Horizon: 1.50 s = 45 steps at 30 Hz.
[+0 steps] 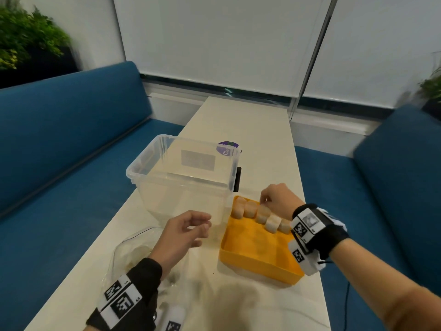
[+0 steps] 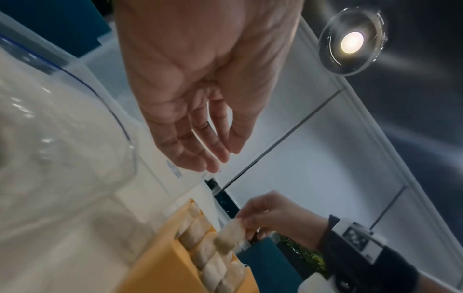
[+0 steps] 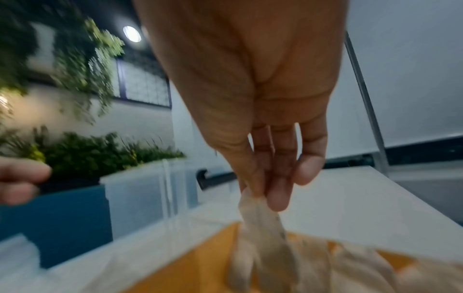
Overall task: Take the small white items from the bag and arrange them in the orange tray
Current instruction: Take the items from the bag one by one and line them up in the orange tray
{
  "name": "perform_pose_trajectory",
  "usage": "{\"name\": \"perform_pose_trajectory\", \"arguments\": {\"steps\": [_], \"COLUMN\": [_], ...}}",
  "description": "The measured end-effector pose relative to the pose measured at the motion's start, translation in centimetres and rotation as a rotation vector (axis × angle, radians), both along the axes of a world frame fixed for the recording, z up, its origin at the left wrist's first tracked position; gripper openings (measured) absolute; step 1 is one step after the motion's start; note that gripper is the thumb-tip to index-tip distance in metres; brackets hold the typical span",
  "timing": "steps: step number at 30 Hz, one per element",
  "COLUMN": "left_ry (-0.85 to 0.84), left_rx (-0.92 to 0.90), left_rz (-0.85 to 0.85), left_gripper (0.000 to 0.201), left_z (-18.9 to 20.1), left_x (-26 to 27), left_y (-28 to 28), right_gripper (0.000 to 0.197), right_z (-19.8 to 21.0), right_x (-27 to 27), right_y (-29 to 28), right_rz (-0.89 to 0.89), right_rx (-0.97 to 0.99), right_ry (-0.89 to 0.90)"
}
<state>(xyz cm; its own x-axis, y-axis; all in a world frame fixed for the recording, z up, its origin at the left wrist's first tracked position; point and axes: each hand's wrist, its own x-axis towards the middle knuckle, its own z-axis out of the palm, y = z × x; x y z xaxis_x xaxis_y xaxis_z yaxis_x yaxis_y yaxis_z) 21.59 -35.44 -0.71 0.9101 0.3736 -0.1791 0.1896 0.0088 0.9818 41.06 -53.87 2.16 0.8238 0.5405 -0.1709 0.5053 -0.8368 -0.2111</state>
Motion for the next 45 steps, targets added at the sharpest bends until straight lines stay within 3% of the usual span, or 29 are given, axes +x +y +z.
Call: {"name": "perform_pose_trajectory", "arguments": {"steps": [8, 15, 20, 24, 29, 33, 35, 40, 45], "left_ry": [0.059, 0.065, 0.085, 0.159, 0.374, 0.527, 0.536, 0.446, 0.495], "left_rx": [-0.056, -0.045, 0.101, 0.303, 0.779, 1.004, 1.053, 0.975, 0.985], "left_rz": [0.122, 0.158, 0.178, 0.156, -0.107, -0.189, -0.177, -0.028, -0.011], "left_gripper": [0.014, 0.014, 0.013, 0.01, 0.012, 0.048, 0.061, 0.069, 0.061], "left_z": [-1.7, -1.3, -0.8, -1.6, -3.6, -5.4, -6.5, -8.3, -8.0], "left_x": [-3.8, -5.9, -7.0, -6.9, -5.6, -5.4, -5.7, -6.4, -6.2], "left_y": [2.2, 3.3, 5.8, 8.3, 8.5, 7.4, 7.1, 6.7, 6.0], "right_gripper": [0.022, 0.018, 0.014, 0.013, 0.013, 0.026, 0.035, 0.051, 0.062], "right_z": [-5.6, -5.5, -1.8, 1.9, 0.9, -4.7, -7.2, -9.1, -9.2], "right_x": [1.6, 1.5, -0.5, -6.5, -14.3, -17.9, -18.8, -19.9, -21.1], "right_y": [1.1, 1.2, 1.7, 2.8, 6.7, 10.1, 11.0, 11.3, 11.5], "right_rz": [-0.118, -0.158, -0.202, -0.11, 0.13, 0.146, 0.073, -0.009, -0.106], "right_rx": [-0.141, -0.159, 0.076, 0.338, 0.516, 0.234, 0.168, 0.302, 0.354], "right_ry": [-0.015, -0.131, -0.321, -0.4, -0.097, 0.173, 0.261, 0.385, 0.396]}}
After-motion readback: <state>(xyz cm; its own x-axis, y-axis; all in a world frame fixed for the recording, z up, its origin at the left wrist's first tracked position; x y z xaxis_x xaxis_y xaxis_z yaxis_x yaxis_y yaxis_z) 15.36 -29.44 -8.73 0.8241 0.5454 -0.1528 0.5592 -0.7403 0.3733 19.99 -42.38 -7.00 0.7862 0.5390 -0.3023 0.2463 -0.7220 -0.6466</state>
